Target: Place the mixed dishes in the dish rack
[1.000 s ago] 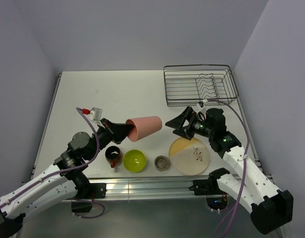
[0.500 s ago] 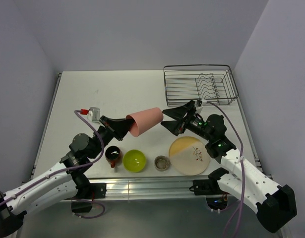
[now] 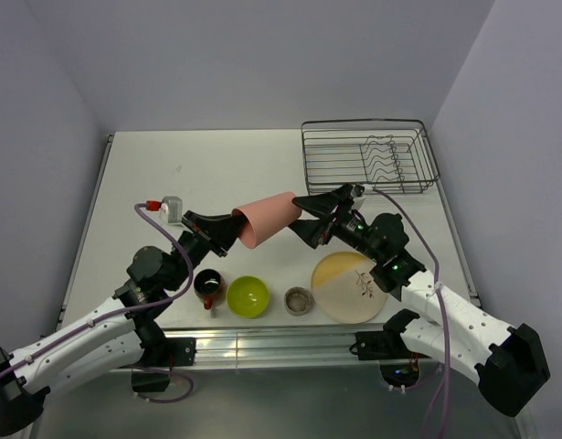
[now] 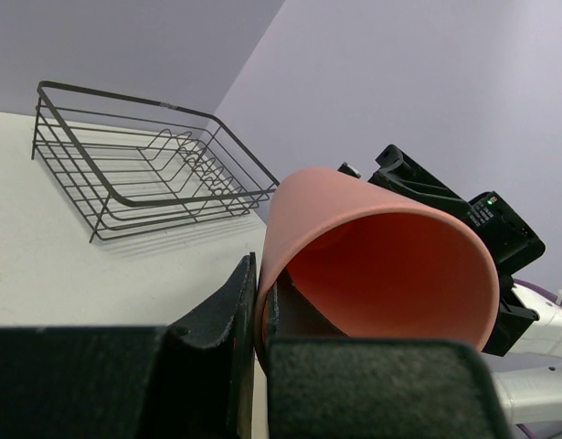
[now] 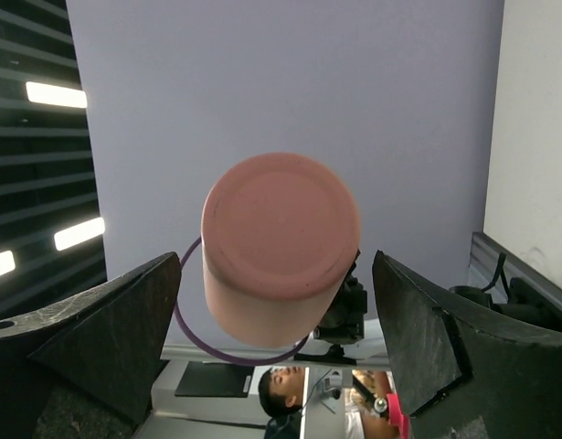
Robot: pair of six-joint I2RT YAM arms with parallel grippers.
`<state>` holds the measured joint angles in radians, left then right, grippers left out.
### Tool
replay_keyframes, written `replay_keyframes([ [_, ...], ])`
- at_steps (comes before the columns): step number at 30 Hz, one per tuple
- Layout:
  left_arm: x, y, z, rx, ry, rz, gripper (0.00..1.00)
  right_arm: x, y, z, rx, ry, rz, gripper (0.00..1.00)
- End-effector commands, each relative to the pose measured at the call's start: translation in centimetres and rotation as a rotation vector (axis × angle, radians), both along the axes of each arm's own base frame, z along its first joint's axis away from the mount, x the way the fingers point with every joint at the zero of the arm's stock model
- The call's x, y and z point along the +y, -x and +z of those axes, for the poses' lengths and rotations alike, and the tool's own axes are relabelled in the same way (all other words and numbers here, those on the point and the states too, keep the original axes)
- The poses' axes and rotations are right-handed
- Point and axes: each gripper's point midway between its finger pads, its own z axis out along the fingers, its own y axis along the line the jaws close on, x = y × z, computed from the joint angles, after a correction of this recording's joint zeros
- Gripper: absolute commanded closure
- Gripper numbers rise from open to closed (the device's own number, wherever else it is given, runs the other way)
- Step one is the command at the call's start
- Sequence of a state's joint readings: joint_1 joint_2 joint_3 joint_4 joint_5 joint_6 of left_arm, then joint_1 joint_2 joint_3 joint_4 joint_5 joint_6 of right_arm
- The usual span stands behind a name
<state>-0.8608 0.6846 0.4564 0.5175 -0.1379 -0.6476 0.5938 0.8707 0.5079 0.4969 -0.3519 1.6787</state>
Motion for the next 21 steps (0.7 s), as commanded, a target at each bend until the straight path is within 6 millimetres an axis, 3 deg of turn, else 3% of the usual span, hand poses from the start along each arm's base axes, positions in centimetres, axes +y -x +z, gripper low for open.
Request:
replay_keyframes([
  [1, 0.2, 0.6, 2.2, -0.062, 0.060, -0.013, 1.00, 0.0, -0.3, 3.3, -0.075, -0.060, -0.025, 0.08],
  [10, 0.2, 0.5, 1.9, -0.050, 0.058, -0.014, 1.00, 1.6, -0.4, 3.4, -0.070, -0.064, 0.002, 0.13],
  [19, -0.1, 0.6, 1.5, -0.038, 0.057, -0.025, 1.00, 1.7, -0.4, 3.8, -0.107, -0.050, -0.015, 0.38],
  [21, -0.1, 0.5, 1.4, -0.032, 0.058, -0.022, 1.00, 1.9, -0.5, 4.0, -0.121, -0.050, -0.006, 0.48],
])
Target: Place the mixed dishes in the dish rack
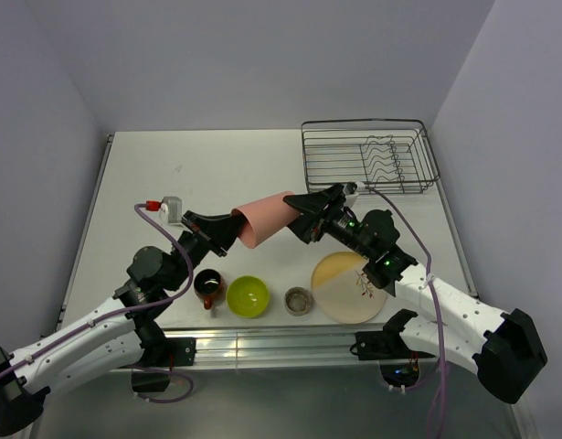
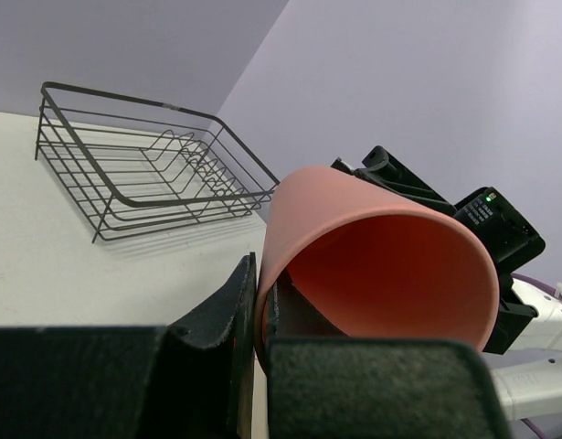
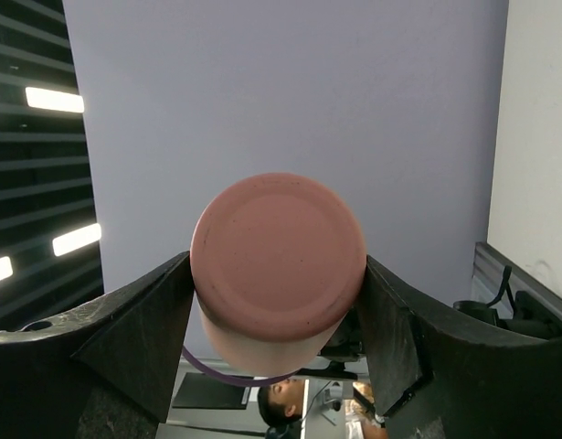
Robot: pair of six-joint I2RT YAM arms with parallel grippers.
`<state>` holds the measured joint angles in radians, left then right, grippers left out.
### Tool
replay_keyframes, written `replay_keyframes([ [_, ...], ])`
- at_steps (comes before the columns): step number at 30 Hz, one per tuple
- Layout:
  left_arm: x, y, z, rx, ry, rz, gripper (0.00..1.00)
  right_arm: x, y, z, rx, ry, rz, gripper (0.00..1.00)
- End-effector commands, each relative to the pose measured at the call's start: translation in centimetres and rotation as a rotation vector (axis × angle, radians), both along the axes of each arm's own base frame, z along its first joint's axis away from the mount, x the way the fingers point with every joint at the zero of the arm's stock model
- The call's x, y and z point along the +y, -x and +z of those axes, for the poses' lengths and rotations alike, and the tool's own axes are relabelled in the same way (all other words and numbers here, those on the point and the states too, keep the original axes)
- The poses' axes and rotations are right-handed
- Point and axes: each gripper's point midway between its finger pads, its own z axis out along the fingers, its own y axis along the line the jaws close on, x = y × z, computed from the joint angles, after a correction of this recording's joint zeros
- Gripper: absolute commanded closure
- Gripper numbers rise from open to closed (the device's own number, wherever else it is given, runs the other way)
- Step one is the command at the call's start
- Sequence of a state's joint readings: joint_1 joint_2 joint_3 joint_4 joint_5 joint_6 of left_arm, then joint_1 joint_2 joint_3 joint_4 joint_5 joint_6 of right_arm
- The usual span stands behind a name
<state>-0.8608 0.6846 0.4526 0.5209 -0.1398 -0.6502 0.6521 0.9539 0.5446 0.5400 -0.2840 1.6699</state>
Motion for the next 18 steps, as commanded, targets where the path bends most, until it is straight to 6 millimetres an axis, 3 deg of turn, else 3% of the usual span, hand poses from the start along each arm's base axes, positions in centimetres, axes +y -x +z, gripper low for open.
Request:
replay_keyframes([
  [1, -0.2, 0.5, 1.4, -0.033, 0.053, -0.025, 1.00, 0.3, 0.4, 4.2, -0.134, -0.058, 0.008, 0.54],
  [3, -0.4, 0.4, 1.2, -0.027, 0.032, -0.027, 0.99, 0.5, 0.4, 4.2, -0.143, -0.056, 0.015, 0.74],
  [4, -0.4, 0.2, 1.2, -0.018, 0.028, -0.022, 0.90, 0.5, 0.4, 4.6, -0.157, -0.059, 0.015, 0.84],
  [5, -0.5, 0.1, 0.7, 0.001, 0.013, -0.017, 0.61, 0.6, 0.3, 4.5, -0.163, -0.047, 0.011, 1.00],
  [8, -0.1, -0.7, -0.1, 0.051, -0.024, 0.029, 0.29, 0.3, 0.1, 4.7, -0.187, -0.021, -0.013, 1.00],
  [9, 0.1, -1.1, 0.3, 0.068, -0.024, 0.051, 0.25, 0.2, 0.1, 4.8, -0.194, -0.015, -0.021, 1.00],
  [11, 1.3, -2.1, -0.1, 0.134, -0.024, 0.134, 0.06, -0.1, -0.3, 4.7, -0.206, 0.024, -0.048, 1.00],
  [15, 3.8, -2.5, -0.2, 0.211, -0.018, 0.245, 0.01, -1.2, -1.8, 4.9, -0.234, 0.083, -0.112, 1.00],
  [18, 5.9, -2.1, 1.0, 0.204, 0.037, 0.304, 0.01, -2.0, -3.5, 3.6, -0.232, 0.184, -0.166, 1.00],
])
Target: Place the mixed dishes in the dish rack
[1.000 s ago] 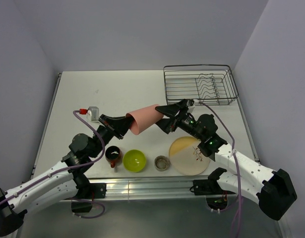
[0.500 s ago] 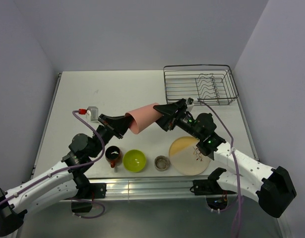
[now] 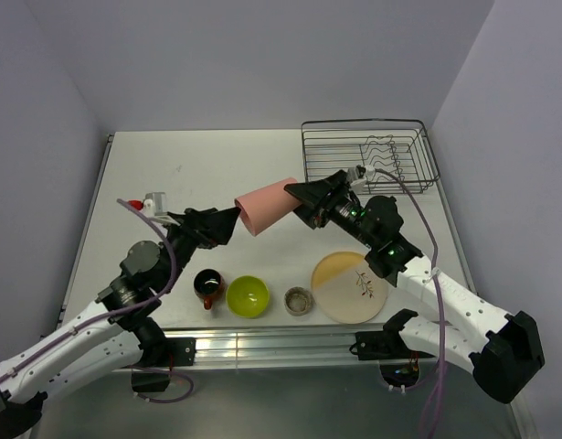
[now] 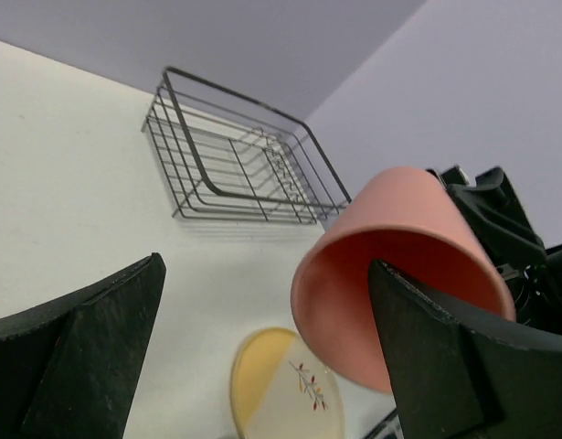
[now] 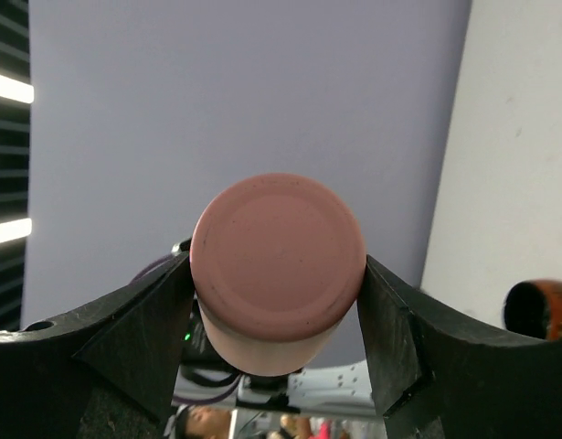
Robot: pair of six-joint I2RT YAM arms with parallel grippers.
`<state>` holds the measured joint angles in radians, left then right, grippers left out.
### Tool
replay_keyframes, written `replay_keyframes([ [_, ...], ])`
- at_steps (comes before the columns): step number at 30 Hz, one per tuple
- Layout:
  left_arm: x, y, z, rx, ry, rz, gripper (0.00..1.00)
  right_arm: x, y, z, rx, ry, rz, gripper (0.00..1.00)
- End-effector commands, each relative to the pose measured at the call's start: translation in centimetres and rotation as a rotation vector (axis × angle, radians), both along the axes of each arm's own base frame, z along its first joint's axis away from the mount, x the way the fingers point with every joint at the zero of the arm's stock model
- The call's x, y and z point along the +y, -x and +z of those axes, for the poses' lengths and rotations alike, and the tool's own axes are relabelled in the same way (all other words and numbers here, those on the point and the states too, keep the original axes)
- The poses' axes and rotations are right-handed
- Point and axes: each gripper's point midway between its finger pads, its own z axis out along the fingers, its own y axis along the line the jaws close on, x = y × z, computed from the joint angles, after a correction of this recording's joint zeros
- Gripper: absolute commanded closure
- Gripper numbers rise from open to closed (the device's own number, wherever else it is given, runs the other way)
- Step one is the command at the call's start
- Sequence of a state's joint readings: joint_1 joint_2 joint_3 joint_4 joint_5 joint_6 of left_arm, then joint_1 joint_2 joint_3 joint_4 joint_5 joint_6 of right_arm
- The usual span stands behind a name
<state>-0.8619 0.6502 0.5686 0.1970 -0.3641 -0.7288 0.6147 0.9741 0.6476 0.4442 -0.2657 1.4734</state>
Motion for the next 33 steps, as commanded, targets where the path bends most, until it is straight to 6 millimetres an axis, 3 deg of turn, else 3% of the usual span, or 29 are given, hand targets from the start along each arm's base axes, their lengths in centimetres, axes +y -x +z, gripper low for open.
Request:
replay_keyframes([
  [1, 3.3, 0.1, 2.5, -0.003, 0.072, 0.120, 0.01, -1.7, -2.0, 2.1, -0.092, 0.067, -0.100, 1.00],
  [5, 6.1, 1.5, 6.5, -0.092, 0.146, 0.167, 0.01, -3.7, -4.8, 1.3, -0.106, 0.158, -0.194, 1.00],
  [9, 6.5, 1.5, 7.6, -0.082, 0.088, 0.181, 0.01, -6.8, -9.3, 2.3, -0.214, 0.455, -0.381, 1.00],
  [13, 5.3, 0.1, 5.4, 0.002, -0.048, 0.195, 0.03, -9.3, -14.0, 3.8, -0.298, 0.721, -0.554, 1.00],
  [14, 5.1, -0.1, 4.7, 0.016, -0.075, 0.197, 0.03, -9.9, -14.8, 5.4, -0.327, 0.759, -0.592, 1.00],
  [15, 4.9, -0.3, 4.3, 0.023, -0.092, 0.197, 0.03, -10.4, -16.5, 4.0, -0.330, 0.874, -0.619, 1.00],
  [16, 4.4, -0.7, 3.4, 0.043, -0.118, 0.196, 0.04, -10.5, -17.4, 4.3, -0.348, 0.911, -0.635, 1.00],
  [17, 4.2, -0.8, 2.8, 0.052, -0.136, 0.194, 0.04, -10.6, -18.2, 5.9, -0.385, 0.927, -0.666, 1.00],
  [18, 4.0, -1.0, 2.3, 0.059, -0.153, 0.196, 0.04, -10.9, -19.9, 4.6, -0.381, 1.018, -0.679, 1.00],
  [19, 3.8, -1.3, 1.3, 0.077, -0.175, 0.198, 0.04, -11.0, -20.8, 4.6, -0.383, 1.054, -0.688, 1.00],
  [20, 3.7, -1.4, 0.7, 0.086, -0.191, 0.201, 0.04, -11.1, -21.5, 6.4, -0.410, 1.065, -0.719, 1.00],
  [21, 3.7, -1.7, 0.3, 0.093, -0.205, 0.213, 0.05, -11.1, -23.0, 4.5, -0.393, 1.160, -0.705, 1.00],
  [23, 3.4, -2.2, -1.2, 0.117, -0.244, 0.219, 0.05, -12.0, -24.5, 5.6, -0.390, 1.222, -0.768, 1.00],
  [24, 3.2, -2.3, -1.4, 0.117, -0.257, 0.216, 0.05, -12.1, -25.7, 4.2, -0.384, 1.300, -0.758, 1.00],
  [27, 2.6, -3.0, -3.2, 0.138, -0.313, 0.214, 0.06, -12.8, -27.8, 3.4, -0.378, 1.412, -0.786, 1.00],
  [28, 2.3, -3.3, -4.1, 0.152, -0.336, 0.211, 0.06, -12.9, -28.4, 4.1, -0.389, 1.422, -0.798, 1.00],
  [29, 2.2, -3.5, -4.4, 0.157, -0.345, 0.209, 0.06, -12.9, -29.4, 2.5, -0.382, 1.479, -0.772, 1.00],
  [31, 1.8, -4.2, -5.6, 0.176, -0.363, 0.195, 0.06, -13.3, -30.4, 2.4, -0.371, 1.516, -0.794, 1.00],
  [33, 1.5, -4.8, -6.6, 0.198, -0.375, 0.179, 0.07, -13.7, -31.6, 0.5, -0.346, 1.559, -0.781, 1.00],
])
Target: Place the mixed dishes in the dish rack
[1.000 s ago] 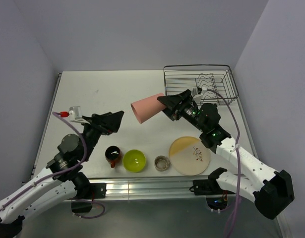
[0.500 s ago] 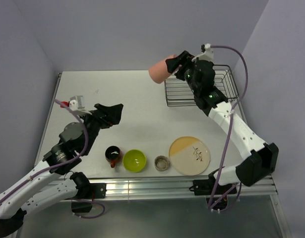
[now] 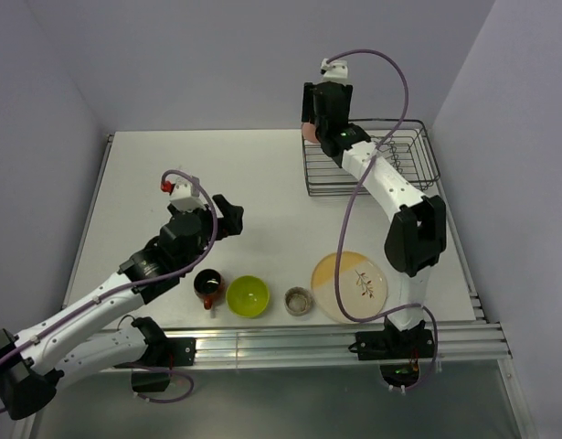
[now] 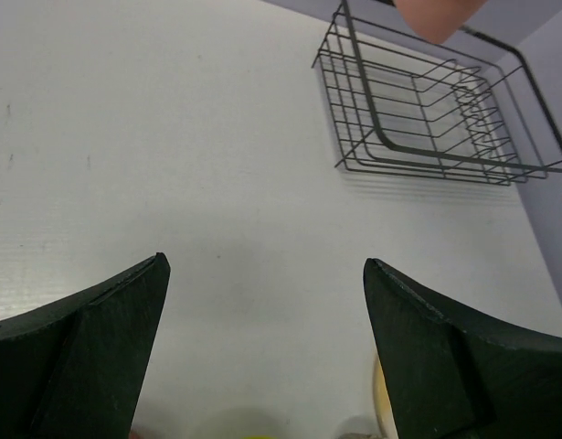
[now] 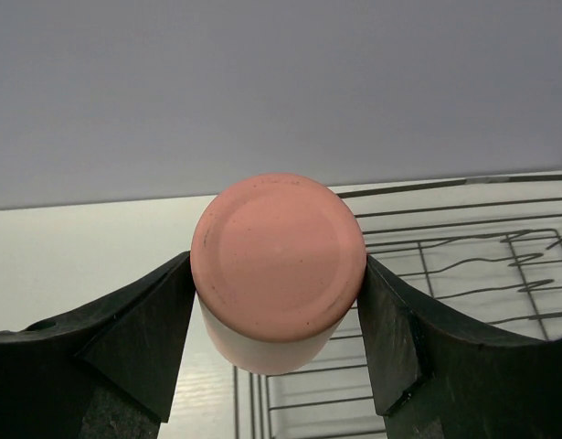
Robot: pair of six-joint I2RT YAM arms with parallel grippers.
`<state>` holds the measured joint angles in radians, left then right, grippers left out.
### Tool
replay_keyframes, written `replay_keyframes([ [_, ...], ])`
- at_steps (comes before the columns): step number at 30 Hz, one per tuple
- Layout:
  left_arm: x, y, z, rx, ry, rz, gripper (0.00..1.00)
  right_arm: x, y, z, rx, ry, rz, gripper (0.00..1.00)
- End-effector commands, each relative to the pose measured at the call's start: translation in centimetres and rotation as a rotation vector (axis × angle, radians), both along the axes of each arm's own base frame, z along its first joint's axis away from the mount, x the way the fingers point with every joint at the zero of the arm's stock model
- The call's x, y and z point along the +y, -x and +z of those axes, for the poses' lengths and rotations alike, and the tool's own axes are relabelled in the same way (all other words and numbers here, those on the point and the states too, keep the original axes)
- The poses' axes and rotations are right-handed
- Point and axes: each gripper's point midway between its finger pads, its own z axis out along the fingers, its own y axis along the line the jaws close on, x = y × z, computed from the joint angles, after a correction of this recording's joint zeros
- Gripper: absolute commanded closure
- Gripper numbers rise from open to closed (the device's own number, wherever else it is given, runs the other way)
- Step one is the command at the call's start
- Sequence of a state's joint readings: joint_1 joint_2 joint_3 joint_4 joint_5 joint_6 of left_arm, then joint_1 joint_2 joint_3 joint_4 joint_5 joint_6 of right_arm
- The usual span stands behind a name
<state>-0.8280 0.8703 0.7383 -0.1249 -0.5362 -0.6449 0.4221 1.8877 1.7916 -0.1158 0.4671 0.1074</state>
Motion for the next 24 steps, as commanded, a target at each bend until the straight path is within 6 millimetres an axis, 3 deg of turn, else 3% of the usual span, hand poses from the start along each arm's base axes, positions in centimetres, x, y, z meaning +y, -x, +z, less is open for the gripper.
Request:
replay_keyframes([
  [1, -0.2, -1.4, -0.8, 0.008, -0.006, -0.019, 0.07, -2.6, -1.5, 2.2, -0.051, 0.084, -0.089, 1.00],
  [9, -0.8, -2.3, -2.3, 0.044, 0.029, -0.075, 0.10, -3.5, -4.8, -2.9, 0.028, 0.093, -0.092, 1.00],
  [16, -1.0, -2.7, -2.8, 0.065, 0.029, -0.089, 0.11, -3.2, -5.4, -7.1, 0.082, 0.069, -0.067, 1.00],
  [24, -1.3, -2.6, -3.0, 0.068, 0.051, -0.104, 0.12, -2.1, -5.6, -10.2, 0.105, 0.021, -0.045, 1.00],
])
